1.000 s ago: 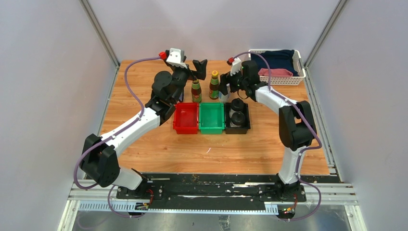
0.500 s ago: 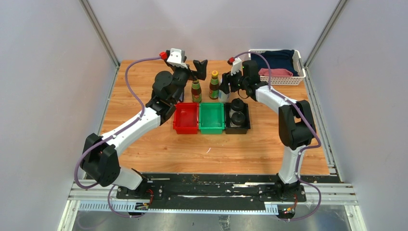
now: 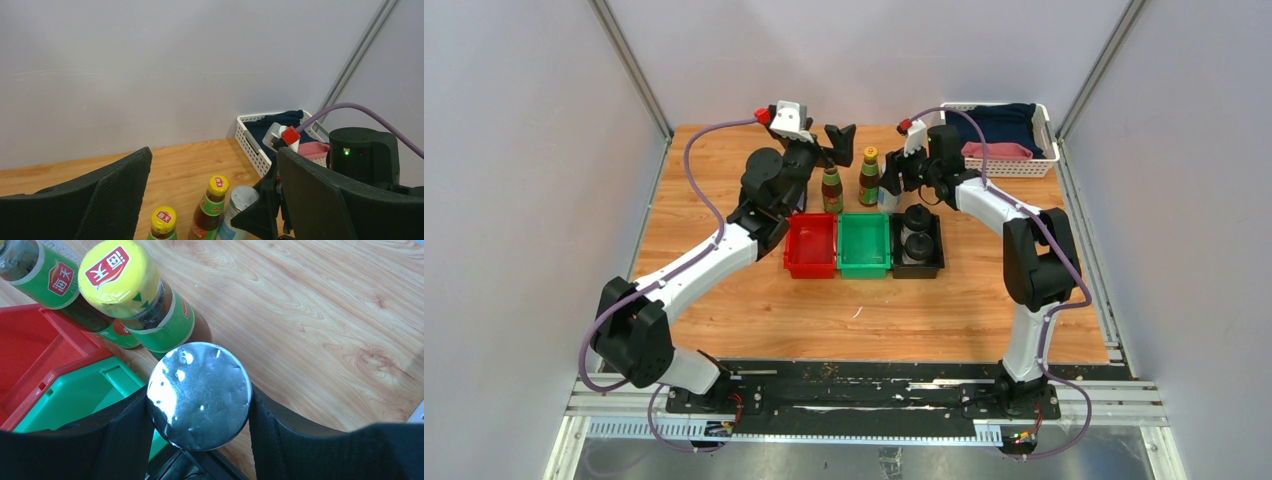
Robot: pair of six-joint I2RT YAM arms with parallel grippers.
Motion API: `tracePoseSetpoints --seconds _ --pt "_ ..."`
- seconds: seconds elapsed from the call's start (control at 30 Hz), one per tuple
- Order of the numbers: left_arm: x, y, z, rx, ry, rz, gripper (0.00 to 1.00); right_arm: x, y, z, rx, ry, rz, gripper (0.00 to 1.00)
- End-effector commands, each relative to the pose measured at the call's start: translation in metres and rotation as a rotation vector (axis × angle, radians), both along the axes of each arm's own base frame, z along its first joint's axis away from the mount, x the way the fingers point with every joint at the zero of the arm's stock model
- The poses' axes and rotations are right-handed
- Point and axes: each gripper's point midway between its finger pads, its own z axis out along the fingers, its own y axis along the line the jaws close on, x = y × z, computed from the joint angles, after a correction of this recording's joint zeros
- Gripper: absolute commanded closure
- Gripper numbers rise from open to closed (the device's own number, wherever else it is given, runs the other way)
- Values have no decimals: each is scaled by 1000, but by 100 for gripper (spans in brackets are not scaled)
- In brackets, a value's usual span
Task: Organize the condiment bottles
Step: Pick up the bottle from the center of the board.
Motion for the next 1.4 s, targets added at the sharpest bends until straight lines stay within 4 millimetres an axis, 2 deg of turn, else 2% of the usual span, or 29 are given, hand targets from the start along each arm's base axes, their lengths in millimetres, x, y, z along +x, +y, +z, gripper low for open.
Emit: tracePoseSetpoints --seconds 0.0,0.23,0.8,1.1,1.37 --pt "-2 1 2 -25 -13 -8 0 -2 -8 8 -14 -8 -6 100" --pt "-8 3 2 -27 -15 -20 0 -6 -9 28 -23 -63 20 100" --pt "-37 13 24 -63 -58 -44 0 -17 -10 83 -15 -196 48 100" --pt "-58 24 46 -51 -102 -46 0 -30 -2 112 -9 -251 69 100" --pt "-73 28 58 -30 -112 -56 0 -47 13 135 -16 -292 105 100"
